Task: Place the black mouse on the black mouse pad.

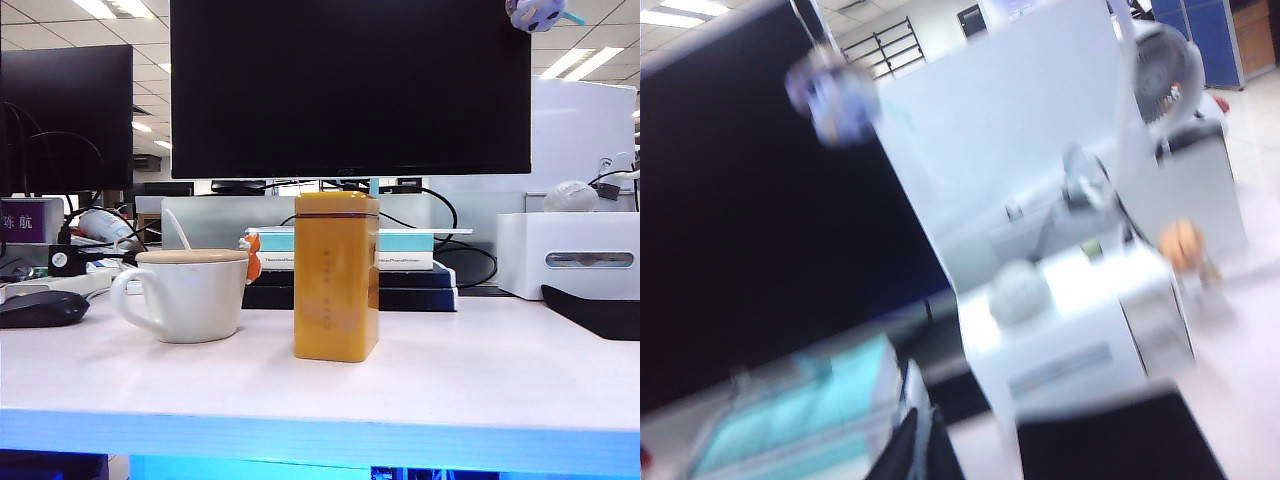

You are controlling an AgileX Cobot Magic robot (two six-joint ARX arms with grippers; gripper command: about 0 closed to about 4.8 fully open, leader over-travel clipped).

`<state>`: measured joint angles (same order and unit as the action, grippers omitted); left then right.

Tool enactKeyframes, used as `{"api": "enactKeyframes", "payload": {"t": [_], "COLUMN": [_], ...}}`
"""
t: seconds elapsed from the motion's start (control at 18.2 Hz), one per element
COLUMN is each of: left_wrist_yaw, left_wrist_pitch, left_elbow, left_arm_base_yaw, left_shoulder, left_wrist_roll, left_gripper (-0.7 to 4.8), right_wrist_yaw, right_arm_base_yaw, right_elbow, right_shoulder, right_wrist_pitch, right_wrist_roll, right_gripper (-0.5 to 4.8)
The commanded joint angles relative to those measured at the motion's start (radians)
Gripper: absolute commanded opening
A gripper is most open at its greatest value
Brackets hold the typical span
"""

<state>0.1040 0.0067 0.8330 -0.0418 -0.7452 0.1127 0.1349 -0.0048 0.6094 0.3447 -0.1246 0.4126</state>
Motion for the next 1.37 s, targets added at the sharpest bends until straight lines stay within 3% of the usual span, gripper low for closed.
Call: {"api": "enactKeyframes", "payload": {"t": [0.05, 0.22, 0.38, 0.49, 0.6, 0.77, 0.99, 1.15, 1.21, 1.37], "left_wrist_yaw": [-0.123, -0.18, -0.243, -0.288, -0.289, -0.381, -0.332, -0.253, -0.233, -0.14], "left_wrist_pitch": [-0.133, -0.388, -0.503, -0.613, -0.642, -0.695, -0.724, -0.753, -0.76, -0.821], "left_elbow": [0.285, 0.625, 0.72, 0.719, 0.719, 0.719, 0.718, 0.718, 0.717, 0.717], "left_arm_base_yaw": [0.0, 0.002, 0.003, 0.016, 0.021, 0.024, 0.052, 0.07, 0.071, 0.076], "left_shoulder": [-0.252, -0.527, -0.648, -0.693, -0.739, -0.846, -0.983, -1.066, -1.081, -1.096], "left_wrist_roll": [-0.138, -0.398, -0.584, -0.772, -0.797, -0.797, -0.873, -0.917, -0.935, -1.056], "left_gripper": [-0.03, -0.04, -0.05, -0.05, -0.05, -0.05, 0.01, 4.28, 4.79, 4.79], "right_wrist_yaw": [-0.032, -0.097, -0.139, -0.191, -0.245, -0.28, -0.287, -0.287, -0.289, -0.294], "right_arm_base_yaw": [0.002, 0.002, 0.002, 0.004, 0.004, 0.004, 0.004, 0.004, 0.004, 0.004], "right_elbow": [0.164, 0.359, 0.484, 0.522, 0.526, 0.526, 0.526, 0.526, 0.526, 0.526], "right_shoulder": [0.166, 0.36, 0.54, 0.646, 0.711, 0.776, 0.8, 0.801, 0.801, 0.801], "right_wrist_pitch": [0.056, 0.055, 0.046, 0.047, 0.046, 0.055, 0.105, 0.137, 0.141, 0.144], "right_wrist_roll": [-0.097, -0.243, -0.241, -0.233, -0.225, -0.226, -0.23, -0.23, -0.23, -0.23], "right_gripper": [-0.04, -0.04, -0.04, -0.04, -0.04, -0.04, -0.04, -0.04, -0.04, -0.04]}}
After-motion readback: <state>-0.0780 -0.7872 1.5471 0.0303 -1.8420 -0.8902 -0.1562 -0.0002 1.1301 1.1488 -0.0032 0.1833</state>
